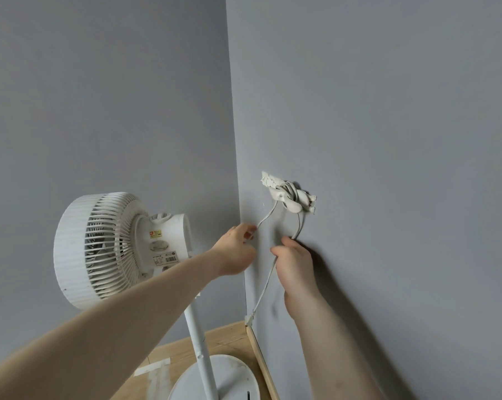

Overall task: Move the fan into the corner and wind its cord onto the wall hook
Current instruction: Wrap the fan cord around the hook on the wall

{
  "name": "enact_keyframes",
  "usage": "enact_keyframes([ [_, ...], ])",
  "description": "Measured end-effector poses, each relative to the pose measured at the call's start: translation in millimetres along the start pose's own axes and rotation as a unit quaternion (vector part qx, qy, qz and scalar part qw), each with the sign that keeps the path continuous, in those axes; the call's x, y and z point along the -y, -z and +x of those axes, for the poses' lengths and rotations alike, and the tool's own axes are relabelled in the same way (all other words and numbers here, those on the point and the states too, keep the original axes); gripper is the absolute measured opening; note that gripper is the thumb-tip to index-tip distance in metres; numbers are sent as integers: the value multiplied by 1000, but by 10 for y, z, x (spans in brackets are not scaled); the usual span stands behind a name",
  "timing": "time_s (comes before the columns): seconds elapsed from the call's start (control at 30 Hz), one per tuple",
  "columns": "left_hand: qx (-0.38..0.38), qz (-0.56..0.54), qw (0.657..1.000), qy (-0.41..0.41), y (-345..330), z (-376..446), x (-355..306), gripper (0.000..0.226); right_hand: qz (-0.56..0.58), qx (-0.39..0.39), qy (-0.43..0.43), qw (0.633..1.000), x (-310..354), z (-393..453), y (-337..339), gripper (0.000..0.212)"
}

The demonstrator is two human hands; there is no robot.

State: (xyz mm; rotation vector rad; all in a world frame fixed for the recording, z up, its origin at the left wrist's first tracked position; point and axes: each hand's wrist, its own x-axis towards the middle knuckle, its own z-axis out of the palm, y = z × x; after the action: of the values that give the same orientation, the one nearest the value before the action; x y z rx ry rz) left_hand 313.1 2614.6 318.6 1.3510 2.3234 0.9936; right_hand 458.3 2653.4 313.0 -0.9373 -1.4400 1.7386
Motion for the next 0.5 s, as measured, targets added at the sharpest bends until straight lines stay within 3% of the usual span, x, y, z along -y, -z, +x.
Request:
enact_keyframes([
  [0.27,79,-38,995,52,-92,153,140,57,10,26,2,1000,76,166,-71,62],
  [0.5,93,-115,987,66,-171,259,193,60,9,49,17,999,164,216,-112,59],
])
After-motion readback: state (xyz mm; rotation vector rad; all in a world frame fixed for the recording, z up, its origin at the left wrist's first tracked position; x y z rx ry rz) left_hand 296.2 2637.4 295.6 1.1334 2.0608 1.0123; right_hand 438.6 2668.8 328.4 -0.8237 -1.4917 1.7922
